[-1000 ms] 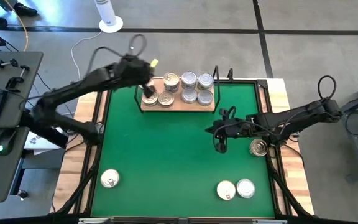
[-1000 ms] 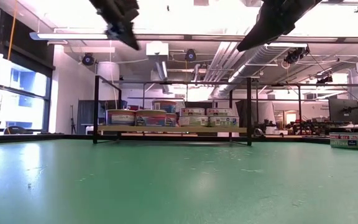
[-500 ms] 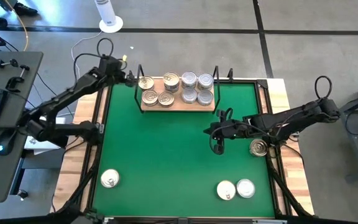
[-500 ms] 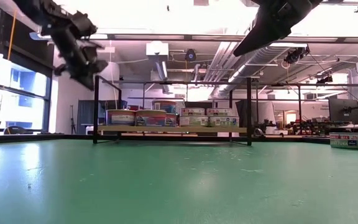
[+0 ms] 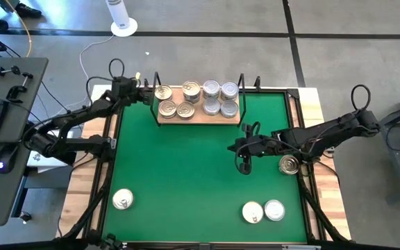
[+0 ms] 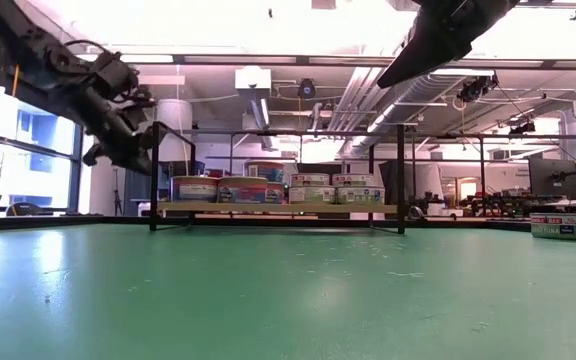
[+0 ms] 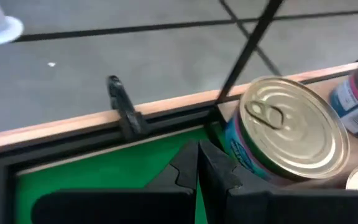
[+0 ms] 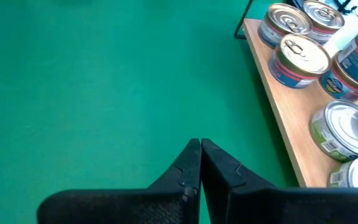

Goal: Stack canned seafood by type on shelf
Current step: Adjust the tuna cans on the shelf

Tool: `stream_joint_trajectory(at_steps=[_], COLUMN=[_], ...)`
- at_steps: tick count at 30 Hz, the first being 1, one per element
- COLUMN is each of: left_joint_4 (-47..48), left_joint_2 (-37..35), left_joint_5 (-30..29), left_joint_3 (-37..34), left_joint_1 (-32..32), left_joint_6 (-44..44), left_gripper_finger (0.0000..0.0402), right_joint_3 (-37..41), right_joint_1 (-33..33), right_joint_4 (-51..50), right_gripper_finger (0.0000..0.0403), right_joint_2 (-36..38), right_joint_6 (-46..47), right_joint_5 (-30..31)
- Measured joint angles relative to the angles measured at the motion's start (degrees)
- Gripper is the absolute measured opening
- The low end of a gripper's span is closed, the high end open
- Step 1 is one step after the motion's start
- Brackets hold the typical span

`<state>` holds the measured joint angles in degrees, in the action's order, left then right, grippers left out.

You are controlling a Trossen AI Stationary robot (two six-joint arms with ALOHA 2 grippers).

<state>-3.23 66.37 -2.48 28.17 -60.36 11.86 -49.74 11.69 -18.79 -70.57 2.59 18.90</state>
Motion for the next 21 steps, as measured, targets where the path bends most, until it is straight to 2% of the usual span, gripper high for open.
stream_joint_trajectory(at_steps=[8, 13, 18, 21], left_joint_4=[-14.5, -20.9, -23.9, -29.7], left_joint_2=[0.0, 0.3, 4.6, 9.5], left_joint_5=[1.5, 3.1, 5.1, 8.2], left_joint_3=[-9.4, -11.8, -12.5, -12.5], left_joint_1=[0.0, 0.1, -0.2, -0.2], left_joint_6=[1.9, 0.5, -5.1, -8.1], left_gripper_finger=[0.0000, 0.0000, 0.0000, 0.0000], right_joint_3=[0.0, 0.0, 0.0, 0.0], right_joint_1=[1.9, 2.0, 2.0, 2.0], right_joint_4=[0.1, 0.2, 0.2, 0.2], right_gripper_finger=[0.0000, 0.0000, 0.0000, 0.0000], right_joint_2=[0.0, 0.0, 0.0, 0.0], right_joint_6=[0.0, -0.1, -0.2, -0.7], right_joint_5=[0.0, 0.0, 0.0, 0.0])
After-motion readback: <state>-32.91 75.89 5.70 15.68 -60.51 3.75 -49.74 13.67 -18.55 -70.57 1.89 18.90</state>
